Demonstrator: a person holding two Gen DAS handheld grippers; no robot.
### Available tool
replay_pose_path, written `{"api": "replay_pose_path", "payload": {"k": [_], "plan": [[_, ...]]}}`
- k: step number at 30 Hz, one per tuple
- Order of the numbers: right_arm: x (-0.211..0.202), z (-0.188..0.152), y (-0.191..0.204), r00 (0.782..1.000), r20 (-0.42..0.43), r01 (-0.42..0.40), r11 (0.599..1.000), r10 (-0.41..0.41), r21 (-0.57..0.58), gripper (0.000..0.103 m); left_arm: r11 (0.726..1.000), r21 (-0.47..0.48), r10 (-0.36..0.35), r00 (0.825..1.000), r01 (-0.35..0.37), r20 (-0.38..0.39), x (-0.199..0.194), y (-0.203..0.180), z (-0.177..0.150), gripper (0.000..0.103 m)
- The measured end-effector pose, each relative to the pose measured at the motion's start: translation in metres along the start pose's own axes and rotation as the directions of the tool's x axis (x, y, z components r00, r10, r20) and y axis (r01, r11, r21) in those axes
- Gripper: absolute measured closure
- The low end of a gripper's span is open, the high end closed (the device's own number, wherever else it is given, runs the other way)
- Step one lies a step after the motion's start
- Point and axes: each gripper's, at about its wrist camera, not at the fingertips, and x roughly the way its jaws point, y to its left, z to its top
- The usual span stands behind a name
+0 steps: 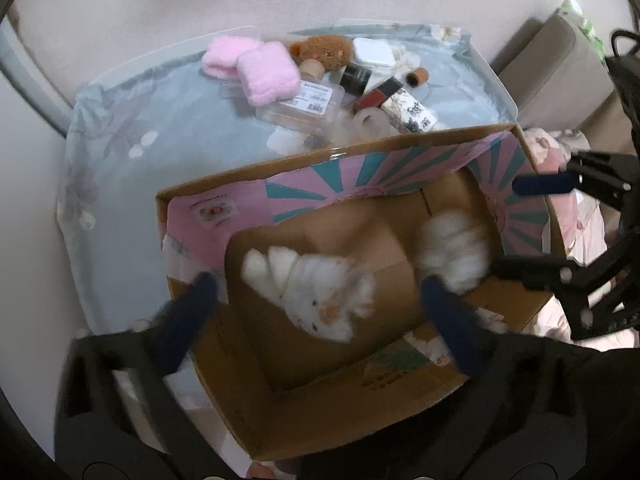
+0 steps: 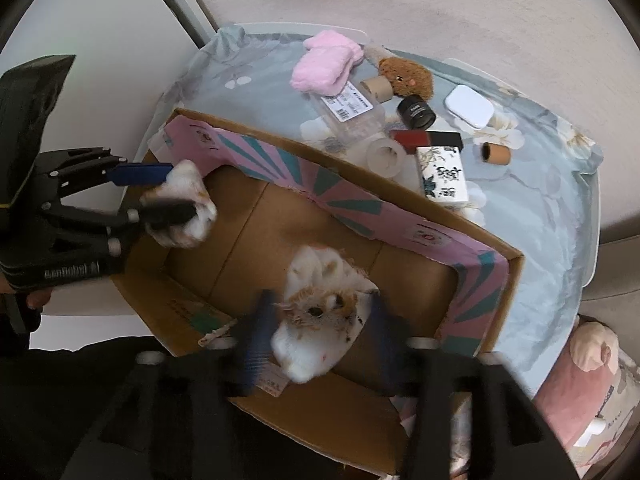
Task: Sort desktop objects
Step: 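Carry the white plush toys into the cardboard box and open both tools, then grasp the pink slipper with the left tool while the right grasps the white printed box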
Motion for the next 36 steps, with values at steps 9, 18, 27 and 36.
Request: {"api": "replay_pose_path", "payload": {"k": [9,18,27,36], "plan": [[-0.008,0.003,0.001,0.999,0.045,0.011,1.000,-0.011,0.003,0.024,0.999,0.033,-0.027,1.000,0.027,0.009,-0.006,-0.003,0.007,0.000],[-0.025,0.004,-0.009,0.997,0.080,0.009,0.997,-0.015,0.075,0.024,0.999,0.044,-0.018,0.999,0.016,0.041,-0.024,-0.008,0.018,0.000],[-0.062,0.005,-0.023,0.985,0.155,0.053,0.988,-0.075,0.145,0.024,0.997,-0.009,0.073,0.987,-0.073,0.145,-0.063,0.016,0.041,0.000],[-0.090,0.015,-0.079,0.966,0.196,0.118,0.964,-0.167,0.238,0.024,0.998,0.011,0.058,0.989,-0.060,0.138,-0.056,0.028,0.084,0.000]]}}
